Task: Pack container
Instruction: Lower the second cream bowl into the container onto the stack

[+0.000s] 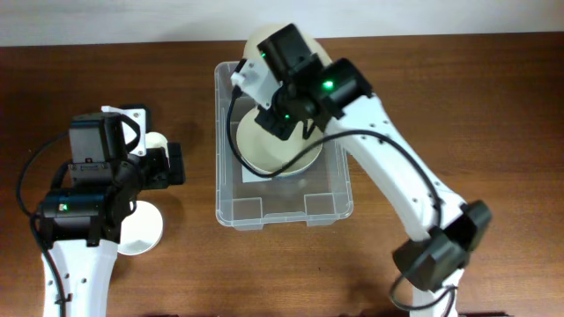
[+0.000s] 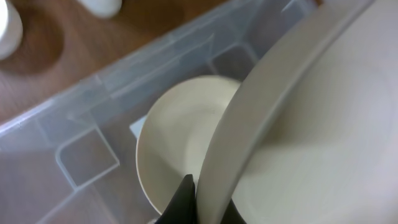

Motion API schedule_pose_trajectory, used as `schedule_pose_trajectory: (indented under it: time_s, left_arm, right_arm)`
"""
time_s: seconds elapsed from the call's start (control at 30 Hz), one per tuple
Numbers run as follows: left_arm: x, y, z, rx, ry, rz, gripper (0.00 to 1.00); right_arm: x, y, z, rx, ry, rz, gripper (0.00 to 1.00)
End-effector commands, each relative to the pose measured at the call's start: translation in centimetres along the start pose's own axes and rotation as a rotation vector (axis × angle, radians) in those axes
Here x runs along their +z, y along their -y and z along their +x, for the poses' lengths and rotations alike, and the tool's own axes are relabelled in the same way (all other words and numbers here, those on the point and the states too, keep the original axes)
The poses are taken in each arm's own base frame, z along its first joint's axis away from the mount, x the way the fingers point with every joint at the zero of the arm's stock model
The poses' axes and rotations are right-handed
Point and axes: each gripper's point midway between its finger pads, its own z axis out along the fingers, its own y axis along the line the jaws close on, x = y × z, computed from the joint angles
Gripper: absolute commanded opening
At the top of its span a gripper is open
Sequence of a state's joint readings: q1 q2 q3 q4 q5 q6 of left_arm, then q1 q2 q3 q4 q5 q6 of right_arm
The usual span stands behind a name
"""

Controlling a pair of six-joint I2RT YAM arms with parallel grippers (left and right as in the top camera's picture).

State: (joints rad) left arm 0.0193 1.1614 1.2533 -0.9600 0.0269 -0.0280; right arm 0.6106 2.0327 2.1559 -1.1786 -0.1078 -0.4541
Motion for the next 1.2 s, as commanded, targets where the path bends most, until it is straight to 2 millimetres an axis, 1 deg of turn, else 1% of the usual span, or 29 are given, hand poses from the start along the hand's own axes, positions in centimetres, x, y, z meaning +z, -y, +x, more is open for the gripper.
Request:
schedule_pose_trajectory:
  time_s: [0.0, 0.1, 0.2, 0.23, 0.3, 0.33, 0.43, 0.53, 0.6, 0.7, 0.77, 0.83, 0.9, 1.03, 1.17]
  left_arm:
    - [-0.3, 0.0, -0.6, -0.015, 0.016, 0.002, 1.00]
    - [-0.3, 0.0, -0.6, -0.015, 0.016, 0.002, 1.00]
    - [-0.3, 0.0, -0.6, -0.015, 0.016, 0.002, 1.00]
    - [-0.3, 0.0, -0.6, -0.015, 0.016, 0.002, 1.00]
    - [-0.3, 0.0, -0.6, -0.015, 0.016, 0.002, 1.00]
    - [-0.3, 0.0, -0.6, -0.015, 0.016, 0.002, 1.00]
    - [-0.3, 0.0, -0.6, -0.015, 0.016, 0.002, 1.00]
    - [-0.3, 0.0, -0.6, -0.015, 0.016, 0.002, 1.00]
    - [-0.3, 0.0, -0.6, -0.015, 0.016, 0.002, 1.00]
    - [-0.3, 0.0, -0.6, -0.015, 0.016, 0.002, 1.00]
    - [-0.3, 0.0, -0.6, -0.015, 0.016, 0.002, 1.00]
    - [-0.3, 0.0, -0.6, -0.015, 0.016, 0.002, 1.00]
    - [-0.3, 0.0, -0.6, -0.015, 0.016, 0.002, 1.00]
    - [-0.3, 0.0, -0.6, -0.015, 0.016, 0.002, 1.00]
    - [-0.3, 0.0, -0.6, -0.015, 0.016, 0.002, 1.00]
  right_arm:
    - [2.8, -1.8, 1.0, -0.062, -0.049, -0.096, 0.04]
    - [4.1, -2.8, 1.7, -0.063, -0.077, -0.156, 0.07]
    - [4.8, -3.0, 2.2, -0.058, -0.099, -0.171, 0.08]
    - [5.0, -3.1, 2.3, -0.056, -0.106, -0.174, 0.10]
    - [5.0, -3.1, 2.4, -0.056, -0.110, -0.175, 0.28]
    - [5.0, -3.1, 2.4, -0.056, -0.110, -0.175, 0.34]
    - [4.9, -3.0, 2.4, -0.053, -0.112, -0.171, 0.35]
    - [4.5, -3.1, 2.6, -0.041, -0.117, -0.174, 0.34]
    - [3.6, -3.4, 2.8, -0.007, -0.127, -0.177, 0.31]
    - [1.7, -5.0, 4.0, 0.020, -0.167, -0.246, 0.17]
    - [0.7, -6.5, 4.9, 0.040, -0.202, -0.317, 0.04]
    - [-0.1, -8.0, 5.9, 0.085, -0.245, -0.390, 0.04]
    - [-0.6, -8.7, 6.7, 0.145, -0.291, -0.417, 0.04]
    - [-0.8, -9.1, 7.4, 0.231, -0.347, -0.419, 0.04]
    - [-0.2, -9.0, 8.2, 0.236, -0.375, -0.414, 0.04]
